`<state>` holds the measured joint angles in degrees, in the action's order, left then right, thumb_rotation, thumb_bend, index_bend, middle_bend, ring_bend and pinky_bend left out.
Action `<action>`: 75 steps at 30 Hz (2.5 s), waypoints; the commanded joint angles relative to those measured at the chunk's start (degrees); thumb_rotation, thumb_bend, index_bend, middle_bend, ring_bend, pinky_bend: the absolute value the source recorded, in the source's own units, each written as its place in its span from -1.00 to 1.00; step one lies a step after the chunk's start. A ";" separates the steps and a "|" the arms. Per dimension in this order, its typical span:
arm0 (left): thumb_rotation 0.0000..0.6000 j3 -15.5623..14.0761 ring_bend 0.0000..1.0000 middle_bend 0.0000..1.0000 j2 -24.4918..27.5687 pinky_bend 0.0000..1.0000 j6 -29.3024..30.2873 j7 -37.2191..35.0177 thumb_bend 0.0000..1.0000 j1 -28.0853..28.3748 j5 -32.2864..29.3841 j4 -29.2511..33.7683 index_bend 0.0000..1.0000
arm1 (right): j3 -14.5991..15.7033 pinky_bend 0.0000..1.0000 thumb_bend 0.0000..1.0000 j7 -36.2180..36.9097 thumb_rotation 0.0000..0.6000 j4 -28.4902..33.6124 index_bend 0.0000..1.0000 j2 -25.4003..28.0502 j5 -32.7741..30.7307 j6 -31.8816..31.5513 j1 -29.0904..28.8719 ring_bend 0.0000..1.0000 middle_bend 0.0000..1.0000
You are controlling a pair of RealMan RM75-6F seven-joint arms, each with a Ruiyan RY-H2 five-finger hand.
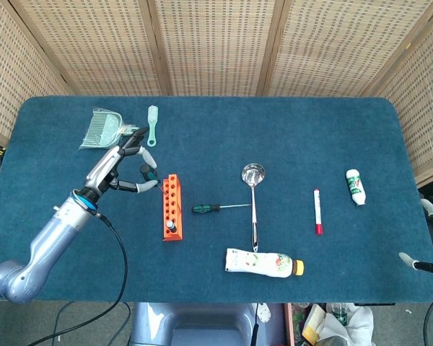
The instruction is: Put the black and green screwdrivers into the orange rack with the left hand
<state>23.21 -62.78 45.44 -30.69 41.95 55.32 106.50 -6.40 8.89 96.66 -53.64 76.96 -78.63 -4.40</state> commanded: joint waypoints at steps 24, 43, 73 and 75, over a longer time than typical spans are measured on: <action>1.00 0.18 -1.00 -1.00 -3.33 -1.00 -0.77 10.68 -0.08 6.42 -12.83 -1.45 0.42 | -0.39 -1.00 -1.00 0.63 1.00 -0.29 -1.00 0.08 -0.72 0.15 0.04 -1.00 -1.00; 1.00 -0.06 -1.00 -1.00 -3.46 -1.00 -1.49 11.89 -0.08 6.41 -13.51 -2.11 0.42 | -0.38 -1.00 -1.00 0.91 1.00 -0.46 -1.00 0.18 -0.59 0.22 0.08 -1.00 -1.00; 1.00 -4.58 -1.00 -1.00 -13.84 -1.00 0.03 15.52 -0.08 6.64 -13.38 -10.31 0.42 | -0.43 -1.00 -1.00 1.74 1.00 -0.64 -1.00 0.47 -0.57 0.49 0.07 -1.00 -1.00; 1.00 -4.76 -1.00 -1.00 -14.58 -1.00 -0.14 15.44 -0.08 6.47 -13.04 -11.23 0.42 | -0.42 -1.00 -1.00 1.78 1.00 -0.63 -1.00 0.49 -0.49 0.41 0.09 -1.00 -1.00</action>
<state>18.58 -77.05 45.42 -15.15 48.55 42.10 95.60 -6.83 10.66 96.03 -53.15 76.46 -78.22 -4.31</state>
